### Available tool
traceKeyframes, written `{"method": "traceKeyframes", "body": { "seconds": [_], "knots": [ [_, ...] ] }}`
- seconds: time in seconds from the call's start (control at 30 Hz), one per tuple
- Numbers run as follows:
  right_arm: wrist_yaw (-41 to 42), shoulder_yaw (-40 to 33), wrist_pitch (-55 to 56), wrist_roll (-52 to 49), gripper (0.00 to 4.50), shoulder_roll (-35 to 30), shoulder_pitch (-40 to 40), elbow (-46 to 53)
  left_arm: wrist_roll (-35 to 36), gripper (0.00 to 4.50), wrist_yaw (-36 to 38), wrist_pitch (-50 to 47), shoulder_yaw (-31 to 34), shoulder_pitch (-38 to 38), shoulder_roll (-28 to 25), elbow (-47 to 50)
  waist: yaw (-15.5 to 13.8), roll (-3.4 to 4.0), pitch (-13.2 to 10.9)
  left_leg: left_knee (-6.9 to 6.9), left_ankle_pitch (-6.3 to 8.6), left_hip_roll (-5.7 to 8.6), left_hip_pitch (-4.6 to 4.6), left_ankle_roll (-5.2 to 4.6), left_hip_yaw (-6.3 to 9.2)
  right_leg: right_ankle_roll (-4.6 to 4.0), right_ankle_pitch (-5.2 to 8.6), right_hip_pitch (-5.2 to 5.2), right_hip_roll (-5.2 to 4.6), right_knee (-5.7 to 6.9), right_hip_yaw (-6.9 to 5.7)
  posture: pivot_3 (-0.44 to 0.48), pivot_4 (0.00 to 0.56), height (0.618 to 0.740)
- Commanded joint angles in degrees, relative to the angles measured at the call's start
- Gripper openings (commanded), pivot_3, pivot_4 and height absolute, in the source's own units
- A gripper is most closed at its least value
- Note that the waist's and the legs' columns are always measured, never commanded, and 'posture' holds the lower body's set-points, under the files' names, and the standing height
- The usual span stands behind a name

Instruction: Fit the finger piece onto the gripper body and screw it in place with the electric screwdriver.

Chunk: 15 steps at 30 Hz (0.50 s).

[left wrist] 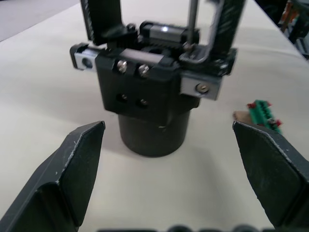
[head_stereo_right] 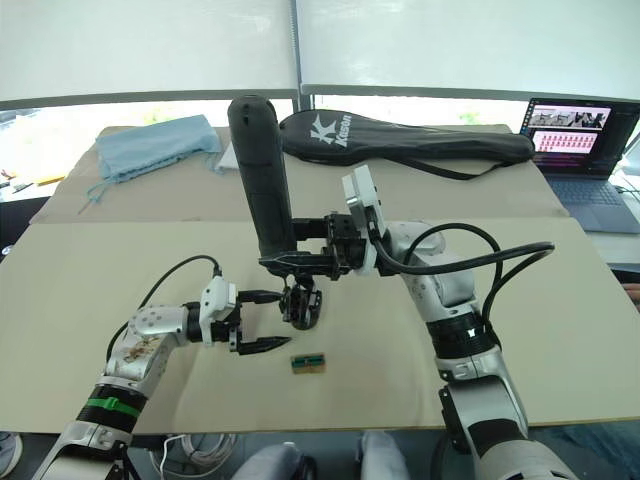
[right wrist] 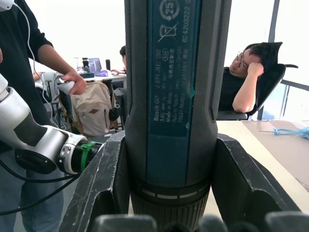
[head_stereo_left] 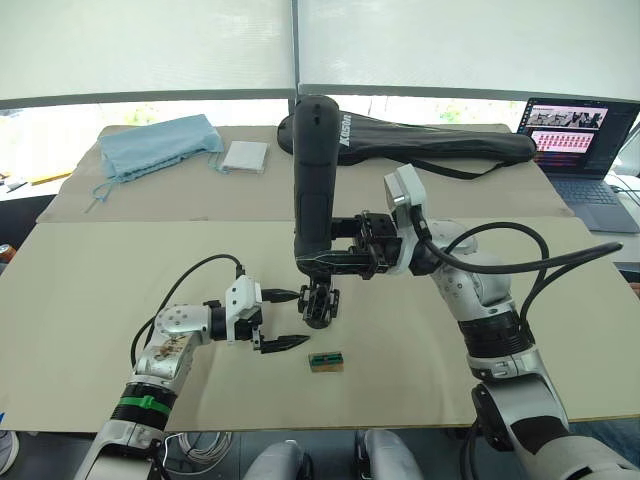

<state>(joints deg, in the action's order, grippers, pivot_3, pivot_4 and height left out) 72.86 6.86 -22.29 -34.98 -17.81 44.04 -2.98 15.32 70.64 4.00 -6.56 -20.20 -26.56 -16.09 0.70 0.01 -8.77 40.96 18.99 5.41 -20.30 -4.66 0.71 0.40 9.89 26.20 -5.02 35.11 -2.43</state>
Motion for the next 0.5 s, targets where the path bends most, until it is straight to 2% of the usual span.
{"method": "traceKeyframes", "body": {
  "seconds": [0.03, 0.5],
  "knots": [
    [0.50, -0.62, 0.47, -0.40, 1.92, 0.12, 1.20, 1.03, -1.64, 4.50, -0.56, 2.90, -1.17, -1.22, 1.01, -1.61, 0.02, 0.00, 0.00, 0.00, 0.00, 0.00, 0.00, 0.00, 0.00, 0.00, 0.00, 0.00, 0.00, -0.01, -0.01, 0.000, 0.150, 0.740],
    [0.42, -0.48, 0.65, 0.27, 1.92, -0.10, 0.68, 0.81, -3.94, 4.50, -1.60, 5.51, -2.81, -5.04, 4.61, -8.10, -0.06, 0.00, 0.00, 0.03, 0.00, 0.00, 0.00, 0.00, 0.01, 0.00, 0.00, -0.02, -0.04, 0.03, 0.07, 0.000, 0.150, 0.740]
  ]
}}
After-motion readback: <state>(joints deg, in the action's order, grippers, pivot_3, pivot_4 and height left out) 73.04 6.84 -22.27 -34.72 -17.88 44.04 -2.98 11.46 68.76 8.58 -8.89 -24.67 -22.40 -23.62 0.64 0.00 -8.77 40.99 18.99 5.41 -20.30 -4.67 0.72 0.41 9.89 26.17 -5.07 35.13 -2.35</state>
